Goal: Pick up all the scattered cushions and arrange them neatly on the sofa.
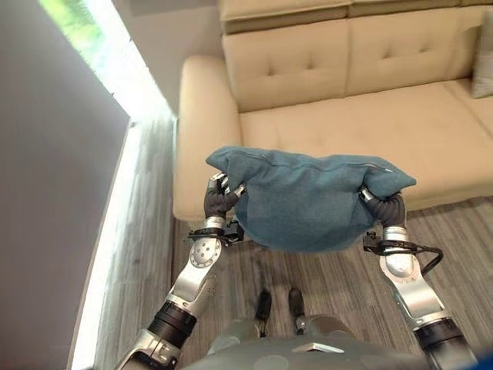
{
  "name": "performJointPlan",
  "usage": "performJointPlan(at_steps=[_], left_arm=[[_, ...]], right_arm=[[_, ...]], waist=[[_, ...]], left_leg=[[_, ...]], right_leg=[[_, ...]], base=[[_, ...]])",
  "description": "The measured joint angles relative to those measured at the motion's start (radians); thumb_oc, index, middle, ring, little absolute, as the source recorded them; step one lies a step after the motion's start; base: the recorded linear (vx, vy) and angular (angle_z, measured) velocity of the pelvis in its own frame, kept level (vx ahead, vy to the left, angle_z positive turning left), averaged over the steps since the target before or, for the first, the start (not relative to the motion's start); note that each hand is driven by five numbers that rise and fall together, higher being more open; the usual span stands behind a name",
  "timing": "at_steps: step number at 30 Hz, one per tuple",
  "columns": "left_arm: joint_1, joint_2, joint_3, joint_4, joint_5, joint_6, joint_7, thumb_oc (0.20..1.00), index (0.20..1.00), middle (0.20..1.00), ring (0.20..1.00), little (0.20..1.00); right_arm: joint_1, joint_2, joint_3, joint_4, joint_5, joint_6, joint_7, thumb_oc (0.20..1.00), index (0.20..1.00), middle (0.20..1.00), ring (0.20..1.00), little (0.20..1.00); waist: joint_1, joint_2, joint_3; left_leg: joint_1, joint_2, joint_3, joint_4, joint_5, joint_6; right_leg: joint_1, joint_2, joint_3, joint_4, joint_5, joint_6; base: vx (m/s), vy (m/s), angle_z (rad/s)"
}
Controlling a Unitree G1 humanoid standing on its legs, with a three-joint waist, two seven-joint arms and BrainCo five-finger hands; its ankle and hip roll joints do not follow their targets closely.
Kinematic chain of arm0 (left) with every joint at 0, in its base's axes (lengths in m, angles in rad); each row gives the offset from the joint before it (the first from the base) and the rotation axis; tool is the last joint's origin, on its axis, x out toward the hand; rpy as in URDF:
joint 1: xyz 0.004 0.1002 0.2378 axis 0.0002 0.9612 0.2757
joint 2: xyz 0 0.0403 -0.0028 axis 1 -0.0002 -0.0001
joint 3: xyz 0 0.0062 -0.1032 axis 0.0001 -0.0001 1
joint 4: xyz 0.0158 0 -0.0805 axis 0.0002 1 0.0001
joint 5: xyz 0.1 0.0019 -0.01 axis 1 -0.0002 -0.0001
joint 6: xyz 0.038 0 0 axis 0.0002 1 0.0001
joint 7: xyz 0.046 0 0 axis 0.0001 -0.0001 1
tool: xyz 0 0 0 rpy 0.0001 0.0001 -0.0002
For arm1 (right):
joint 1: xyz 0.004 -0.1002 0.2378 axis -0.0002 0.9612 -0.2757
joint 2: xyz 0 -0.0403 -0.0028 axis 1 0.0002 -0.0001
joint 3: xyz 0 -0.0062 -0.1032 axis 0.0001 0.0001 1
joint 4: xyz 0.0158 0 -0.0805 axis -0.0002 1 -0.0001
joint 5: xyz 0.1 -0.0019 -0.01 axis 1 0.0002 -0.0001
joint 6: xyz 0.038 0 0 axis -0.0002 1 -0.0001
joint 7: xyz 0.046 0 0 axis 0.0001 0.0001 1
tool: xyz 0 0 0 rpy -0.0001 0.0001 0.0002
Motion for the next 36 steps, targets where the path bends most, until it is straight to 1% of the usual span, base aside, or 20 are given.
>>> performJointPlan(at_steps=[2, 3, 4, 5, 6, 8, 10, 15, 17, 18, 20, 22, 24, 26, 27, 29, 30, 32, 34, 36], left_arm=[[-0.006, 0.009, 0.0, 0.0, 0.0, 0.0, -0.003, 0.2, 0.2, 0.2, 0.2, 0.2], [-0.015, 0.031, 0.002, -0.001, 0.0, 0.001, -0.003, 0.2, 0.2, 0.2, 0.2, 0.2], [-0.02, 0.054, 0.009, 0.004, 0.0, 0.002, -0.002, 0.2, 0.2, 0.2, 0.2, 0.2], [-0.018, 0.062, 0.022, 0.004, 0.0, 0.001, 0.0, 0.2, 0.2, 0.2, 0.2, 0.2], [-0.02, 0.068, 0.035, 0.005, 0.0, 0.002, 0.0, 0.2, 0.2, 0.2, 0.2, 0.2], [-0.017, 0.069, 0.05, 0.003, 0.0, 0.003, -0.002, 0.2, 0.2, 0.2, 0.2, 0.2], [-0.013, 0.064, 0.048, 0.003, 0.0, 0.004, -0.005, 0.2, 0.2, 0.2, 0.2, 0.2], [0.014, 0.019, 0.031, 0.001, -0.001, 0.015, -0.016, 0.2, 0.2, 0.2, 0.2, 0.2], [0.003, -0.015, 0.008, 0.001, -0.005, 0.02, -0.017, 0.2, 0.2, 0.2, 0.2, 0.2], [-0.008, -0.005, 0.003, 0.001, -0.006, 0.02, -0.017, 0.2, 0.2, 0.2, 0.2, 0.2], [-0.011, -0.005, -0.001, 0.001, -0.007, 0.021, -0.017, 0.2, 0.2, 0.2, 0.2, 0.2], [-0.018, -0.006, -0.002, 0.001, -0.006, 0.021, -0.017, 0.2, 0.2, 0.2, 0.2, 0.2], [-0.034, -0.006, -0.012, 0.001, -0.006, 0.022, -0.017, 0.2, 0.2, 0.2, 0.2, 0.2], [-0.037, -0.006, -0.016, 0.002, -0.007, 0.026, -0.017, 0.2, 0.2, 0.2, 0.2, 0.2], [-0.022, 0.002, -0.012, 0.001, -0.007, 0.039, -0.017, 0.2, 0.2, 0.2, 0.2, 0.2], [0.009, 0.016, -0.018, 0.001, -0.007, 0.041, -0.018, 0.2, 0.2, 0.2, 0.2, 0.2], [0.005, 0.022, -0.016, -0.001, -0.007, 0.043, -0.018, 0.2, 0.2, 0.2, 0.2, 0.2], [-0.011, 0.046, -0.003, -0.001, -0.007, 0.043, -0.018, 0.2, 0.2, 0.2, 0.2, 0.2], [-0.028, 0.057, 0.005, -0.001, -0.007, 0.042, -0.017, 0.2, 0.2, 0.2, 0.2, 0.2], [-0.061, 0.094, 0.009, -0.001, -0.007, 0.04, -0.016, 0.2, 0.2, 0.2, 0.2, 0.2]], right_arm=[[0.003, 0.003, 0.003, 0.0, 0.0, 0.003, 0.001, 0.2, 0.2, 0.2, 0.2, 0.2], [-0.002, 0.021, 0.014, 0.002, 0.0, 0.008, -0.001, 0.2, 0.2, 0.2, 0.2, 0.2], [-0.02, 0.039, 0.025, 0.003, 0.0, 0.015, -0.002, 0.2, 0.2, 0.2, 0.2, 0.2], [-0.032, 0.039, 0.042, 0.003, -0.001, 0.015, -0.001, 0.2, 0.2, 0.2, 0.2, 0.2], [-0.04, 0.04, 0.049, 0.003, -0.001, 0.015, 0.002, 0.2, 0.2, 0.2, 0.2, 0.2], [-0.03, 0.038, 0.054, 0.003, -0.002, 0.02, 0.019, 0.2, 0.2, 0.2, 0.2, 0.2], [-0.025, 0.037, 0.044, 0.003, -0.002, 0.026, 0.021, 0.2, 0.2, 0.2, 0.2, 0.2], [-0.023, 0.015, 0.01, 0.001, -0.002, 0.028, 0.02, 0.2, 0.2, 0.2, 0.2, 0.2], [-0.003, 0.003, -0.018, -0.006, -0.003, 0.028, 0.015, 0.2, 0.2, 0.2, 0.2, 0.2], [-0.001, 0.004, -0.026, -0.006, -0.003, 0.028, 0.011, 0.2, 0.2, 0.2, 0.2, 0.2], [-0.007, 0.002, -0.025, -0.009, -0.002, 0.028, 0.005, 0.2, 0.2, 0.2, 0.2, 0.2], [-0.002, -0.001, -0.026, -0.009, -0.001, 0.028, -0.002, 0.2, 0.2, 0.2, 0.2, 0.2], [-0.003, -0.002, -0.026, -0.008, 0.0, 0.029, -0.006, 0.2, 0.2, 0.2, 0.2, 0.2], [-0.024, -0.001, -0.031, 0.003, 0.0, 0.03, -0.015, 0.2, 0.2, 0.2, 0.2, 0.2], [-0.02, 0.002, -0.019, 0.004, 0.0, 0.031, -0.014, 0.2, 0.2, 0.2, 0.2, 0.2], [0.007, -0.003, -0.002, -0.001, -0.001, 0.033, -0.011, 0.2, 0.2, 0.2, 0.2, 0.2], [0.0, 0.007, 0.001, -0.003, -0.001, 0.035, -0.011, 0.2, 0.2, 0.2, 0.2, 0.2], [-0.003, 0.009, 0.001, -0.032, -0.002, 0.035, 0.002, 0.2, 0.2, 0.2, 0.2, 0.2], [-0.014, 0.01, 0.007, -0.034, -0.002, 0.037, 0.021, 0.2, 0.2, 0.2, 0.2, 0.2], [-0.033, 0.011, 0.022, -0.034, -0.002, 0.039, 0.031, 0.2, 0.2, 0.2, 0.2, 0.2]], waist=[[0.008, 0.01, 0.013], [-0.004, -0.003, 0.024], [0.008, -0.019, 0.042], [0.038, -0.016, 0.045], [0.053, -0.016, 0.05], [0.066, -0.009, 0.055], [0.063, -0.007, 0.055], [0.066, 0.001, 0.051], [0.064, 0.006, 0.052], [0.064, -0.006, 0.057], [0.08, -0.028, 0.068], [0.079, -0.032, 0.068], [0.063, -0.036, 0.069], [0.085, -0.043, 0.09], [0.099, -0.032, 0.097], [0.084, 0.012, 0.068], [0.082, 0.003, 0.065], [0.098, -0.004, 0.064], [0.108, -0.002, 0.066], [0.107, -0.001, 0.072]], left_leg=[[0.015, -0.01, 0.057, -0.009, -0.003, 0.002], [0.017, -0.019, 0.095, 0.015, -0.012, -0.004], [0.014, -0.017, 0.142, 0.047, -0.019, -0.008], [0.025, 0.0, 0.198, 0.036, -0.037, 0.013], [0.03, 0.004, 0.24, 0.032, -0.049, 0.033], [0.031, 0.008, 0.278, 0.026, -0.068, 0.033], [0.043, 0.018, 0.276, -0.003, -0.058, 0.012], [0.054, 0.057, 0.239, -0.035, -0.037, -0.021], [0.029, 0.09, 0.194, 0.03, -0.053, -0.052], [-0.009, 0.088, 0.157, 0.114, -0.059, -0.062], [-0.101, 0.055, 0.097, 0.296, -0.067, -0.072], [-0.11, 0.034, 0.033, 0.218, -0.084, -0.077], [-0.138, 0.024, 0.061, 0.142, -0.079, -0.081], [-0.248, 0.008, 0.051, 0.111, -0.034, -0.085], [-0.245, 0.014, 0.047, 0.106, -0.018, -0.069], [-0.112, 0.034, 0.038, 0.085, 0.024, -0.024], [-0.083, 0.022, 0.059, 0.062, 0.025, 0.015], [-0.032, -0.021, 0.082, 0.042, 0.017, 0.031], [-0.005, -0.038, 0.051, 0.043, 0.011, 0.04], [0.034, -0.046, 0.011, 0.049, -0.032, 0.099]], right_leg=[[-0.02, -0.025, 0.006, 0.048, -0.015, 0.041], [-0.04, -0.038, -0.003, 0.066, 0.002, 0.062], [-0.055, -0.042, -0.002, 0.093, 0.015, 0.077], [-0.08, -0.036, -0.017, 0.122, -0.001, 0.119], [-0.089, -0.056, -0.065, 0.145, -0.011, 0.127], [-0.076, -0.15, -0.227, 0.133, -0.013, 0.127], [-0.058, -0.143, -0.271, 0.09, 0.011, 0.11], [-0.013, -0.082, -0.277, 0.011, 0.039, 0.042], [0.029, -0.043, -0.305, -0.029, 0.022, -0.005], [0.039, -0.043, -0.304, -0.038, 0.001, -0.037], [0.057, -0.056, -0.274, -0.047, -0.005, -0.061], [0.075, -0.055, -0.266, -0.07, -0.004, -0.061], [0.107, -0.041, -0.259, -0.108, -0.007, -0.066], [0.123, -0.014, -0.212, -0.117, -0.016, -0.081], [0.163, 0.005, -0.195, -0.117, -0.036, -0.08], [0.26, 0.032, -0.156, -0.092, -0.121, -0.049], [0.245, 0.011, -0.134, -0.027, -0.163, -0.024], [0.167, -0.06, -0.11, 0.196, -0.261, 0.068], [0.117, -0.082, -0.103, 0.32, -0.283, 0.115], [-0.05, -0.105, -0.082, 0.703, -0.22, 0.168]], base=[[-0.03, 0.101, -0.95], [-0.03, 0.076, -0.86], [-0.01, -0.032, -1.16], [0.0, -0.047, -1.44], [0.01, -0.053, -1.38], [0.1, -0.107, -0.95], [0.1, -0.096, -0.21], [0.13, -0.193, 0.2], [0.14, -0.243, 0.56], [0.15, -0.172, 0.33], [0.14, -0.073, -0.02], [0.2, -0.033, -0.17], [0.18, -0.006, -0.15], [0.25, 0.048, -0.72], [0.48, 0.192, -1.04], [0.38, 0.214, -0.79], [0.15, 0.124, -0.55], [0.11, 0.096, -0.36], [0.12, 0.137, -0.07], [0.12, 0.058, 0.14]])
